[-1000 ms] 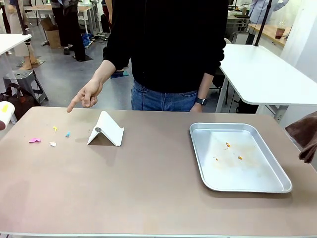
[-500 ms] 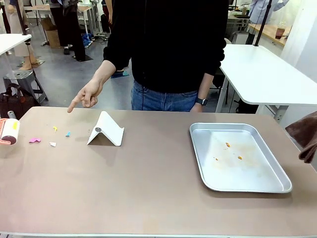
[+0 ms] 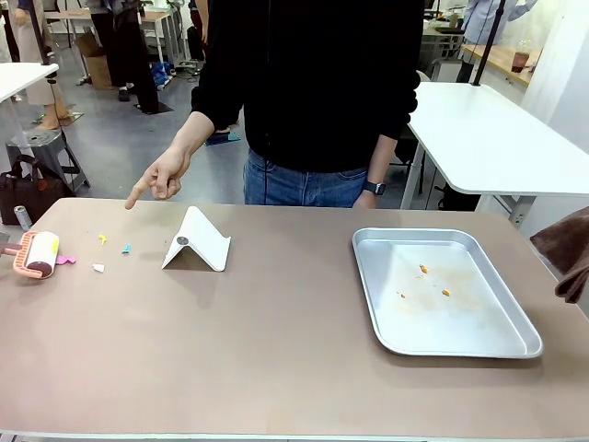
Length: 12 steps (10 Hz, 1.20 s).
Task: Clean the surface of the table.
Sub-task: If a person points to the right, clean the right side of the table with your right hand, and if they point to the left, clean the left side with your left hand.
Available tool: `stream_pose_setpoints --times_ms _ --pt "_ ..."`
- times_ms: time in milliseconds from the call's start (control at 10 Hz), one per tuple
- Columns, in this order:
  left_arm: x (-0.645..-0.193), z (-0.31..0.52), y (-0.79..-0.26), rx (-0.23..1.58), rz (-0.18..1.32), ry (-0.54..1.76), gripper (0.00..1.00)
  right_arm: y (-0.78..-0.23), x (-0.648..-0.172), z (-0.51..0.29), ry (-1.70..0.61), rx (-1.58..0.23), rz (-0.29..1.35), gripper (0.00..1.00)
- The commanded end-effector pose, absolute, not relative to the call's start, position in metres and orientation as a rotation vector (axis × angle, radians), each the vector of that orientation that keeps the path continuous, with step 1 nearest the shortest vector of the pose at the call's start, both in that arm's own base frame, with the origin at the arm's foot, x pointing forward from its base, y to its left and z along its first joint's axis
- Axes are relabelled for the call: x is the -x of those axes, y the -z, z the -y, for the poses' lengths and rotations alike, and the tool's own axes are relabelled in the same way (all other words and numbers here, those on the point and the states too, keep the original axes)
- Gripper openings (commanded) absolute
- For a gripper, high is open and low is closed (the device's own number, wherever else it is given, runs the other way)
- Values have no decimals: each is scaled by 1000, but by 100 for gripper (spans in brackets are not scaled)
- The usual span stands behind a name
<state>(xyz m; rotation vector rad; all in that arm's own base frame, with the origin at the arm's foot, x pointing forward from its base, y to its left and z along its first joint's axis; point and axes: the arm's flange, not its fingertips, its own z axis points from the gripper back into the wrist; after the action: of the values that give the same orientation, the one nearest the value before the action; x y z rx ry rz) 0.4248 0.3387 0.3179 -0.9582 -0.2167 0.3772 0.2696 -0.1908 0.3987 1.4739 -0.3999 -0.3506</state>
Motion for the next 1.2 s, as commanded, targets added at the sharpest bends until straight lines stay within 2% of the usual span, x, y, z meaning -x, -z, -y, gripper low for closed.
stream_pose_setpoints --times_ms 0,400,1100 --pt "-428 -336 -315 926 211 -389 22 -402 -268 191 357 -1480 392 0" --pt "-430 -320 -310 913 185 -352 22 -402 -268 191 357 -1480 392 0" --pt "-467 -243 -302 918 72 -296 22 -402 -268 191 357 -1480 392 0"
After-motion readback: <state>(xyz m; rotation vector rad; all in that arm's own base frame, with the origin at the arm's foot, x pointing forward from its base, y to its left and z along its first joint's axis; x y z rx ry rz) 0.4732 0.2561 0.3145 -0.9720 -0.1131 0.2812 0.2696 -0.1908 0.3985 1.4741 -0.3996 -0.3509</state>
